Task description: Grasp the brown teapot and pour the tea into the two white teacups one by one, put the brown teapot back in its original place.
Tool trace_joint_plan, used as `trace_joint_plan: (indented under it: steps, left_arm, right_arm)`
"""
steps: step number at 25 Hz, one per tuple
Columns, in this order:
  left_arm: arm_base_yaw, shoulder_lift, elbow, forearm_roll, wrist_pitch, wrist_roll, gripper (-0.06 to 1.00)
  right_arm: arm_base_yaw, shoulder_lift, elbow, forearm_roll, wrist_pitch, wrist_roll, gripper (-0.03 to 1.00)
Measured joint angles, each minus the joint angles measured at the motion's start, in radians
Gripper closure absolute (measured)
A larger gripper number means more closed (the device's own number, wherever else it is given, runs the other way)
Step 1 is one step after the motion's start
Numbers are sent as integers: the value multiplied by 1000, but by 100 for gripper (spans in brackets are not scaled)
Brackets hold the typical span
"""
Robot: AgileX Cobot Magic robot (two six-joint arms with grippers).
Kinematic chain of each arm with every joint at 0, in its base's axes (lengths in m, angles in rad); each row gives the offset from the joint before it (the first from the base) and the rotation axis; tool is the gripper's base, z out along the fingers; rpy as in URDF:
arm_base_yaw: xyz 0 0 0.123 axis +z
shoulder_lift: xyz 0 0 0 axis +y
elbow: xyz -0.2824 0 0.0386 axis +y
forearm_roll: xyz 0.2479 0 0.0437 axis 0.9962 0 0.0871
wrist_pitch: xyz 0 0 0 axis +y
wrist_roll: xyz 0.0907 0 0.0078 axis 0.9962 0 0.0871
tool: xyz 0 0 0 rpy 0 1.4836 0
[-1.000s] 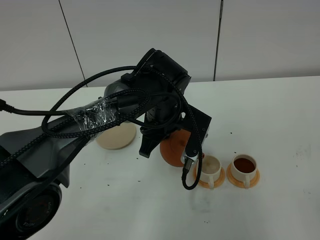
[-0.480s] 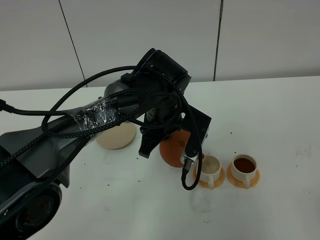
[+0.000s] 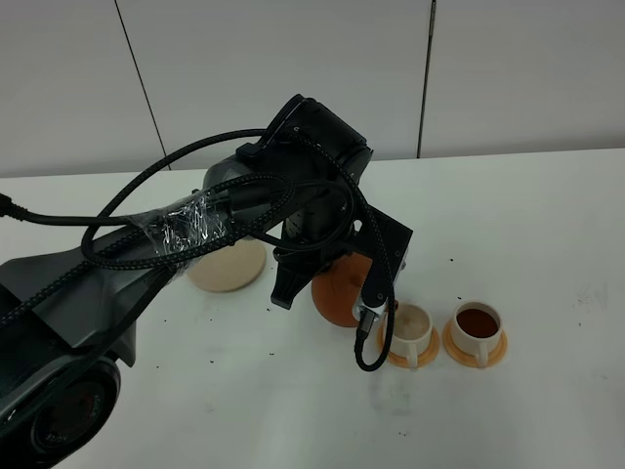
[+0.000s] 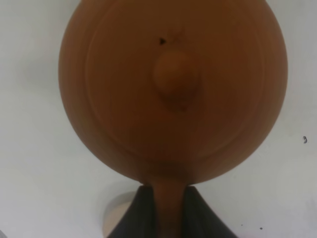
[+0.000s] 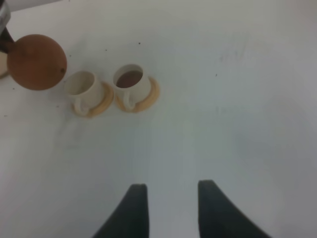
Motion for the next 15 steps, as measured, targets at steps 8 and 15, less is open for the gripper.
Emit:
trace_joint_plan:
  steps: [8, 15]
  left_arm:
    - [0, 0, 0, -2, -3, 0, 78]
    - [0, 0, 0, -2, -27, -1, 78]
  right_arm:
    - [0, 0, 0, 0, 0, 0, 73]
    - [0, 0, 0, 0, 0, 0, 73]
